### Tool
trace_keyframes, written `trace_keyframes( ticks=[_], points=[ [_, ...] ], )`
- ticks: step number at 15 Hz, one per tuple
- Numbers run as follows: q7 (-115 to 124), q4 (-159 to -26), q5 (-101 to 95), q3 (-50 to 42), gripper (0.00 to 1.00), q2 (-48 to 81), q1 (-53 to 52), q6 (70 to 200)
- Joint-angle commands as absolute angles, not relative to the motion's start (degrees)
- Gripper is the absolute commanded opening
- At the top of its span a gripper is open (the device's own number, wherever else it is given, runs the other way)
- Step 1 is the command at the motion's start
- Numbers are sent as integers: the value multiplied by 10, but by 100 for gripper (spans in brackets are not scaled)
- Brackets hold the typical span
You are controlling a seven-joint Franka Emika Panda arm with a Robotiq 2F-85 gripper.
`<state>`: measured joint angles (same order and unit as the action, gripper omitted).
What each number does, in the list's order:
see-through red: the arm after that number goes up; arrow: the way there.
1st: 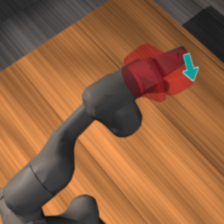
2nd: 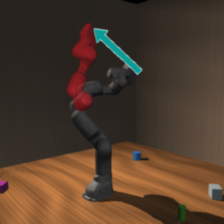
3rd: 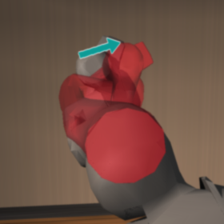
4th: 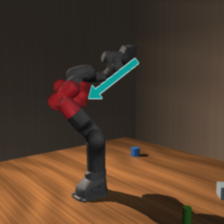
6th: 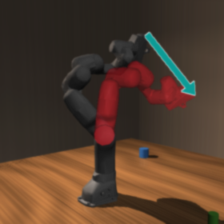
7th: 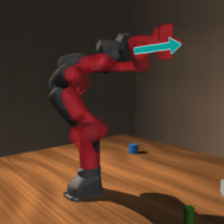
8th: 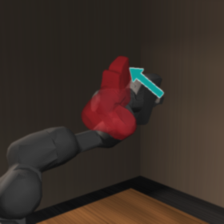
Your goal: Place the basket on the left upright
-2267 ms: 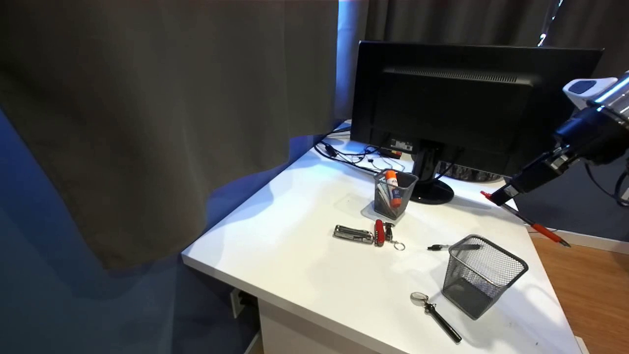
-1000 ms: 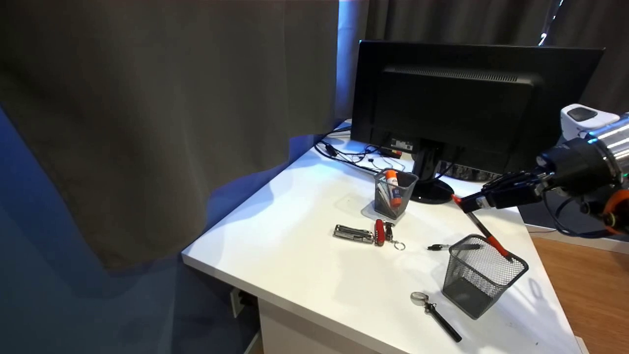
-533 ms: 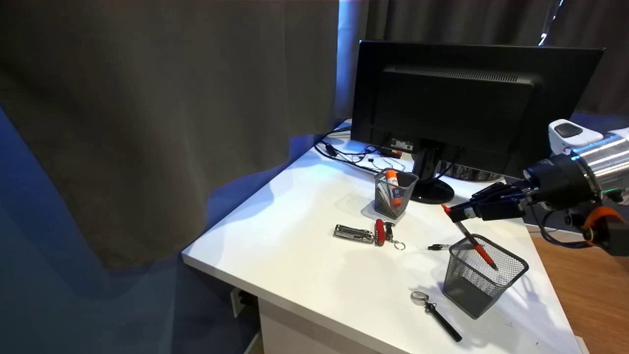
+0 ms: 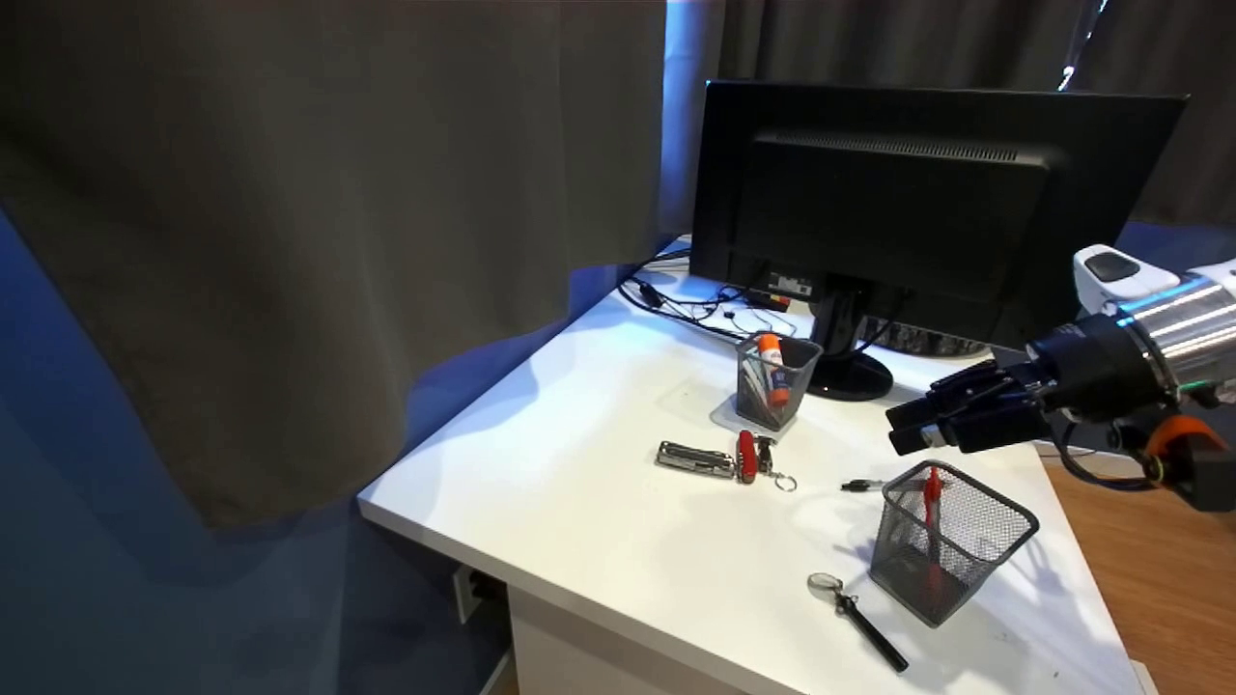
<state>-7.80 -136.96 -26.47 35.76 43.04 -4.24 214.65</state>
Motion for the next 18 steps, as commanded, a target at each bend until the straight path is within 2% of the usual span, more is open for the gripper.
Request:
trace_keyframes(
  ticks=[1,3,9,18],
  points=[
    [-26,-1389,-268,353,94,376,-43,2127],
    [4,-1402,-260,362,100,343,-35,2100],
    [120,-1428,-236,425,100,243,16,1944],
    [199,-1428,-200,603,100,173,152,1747]
  ],
)
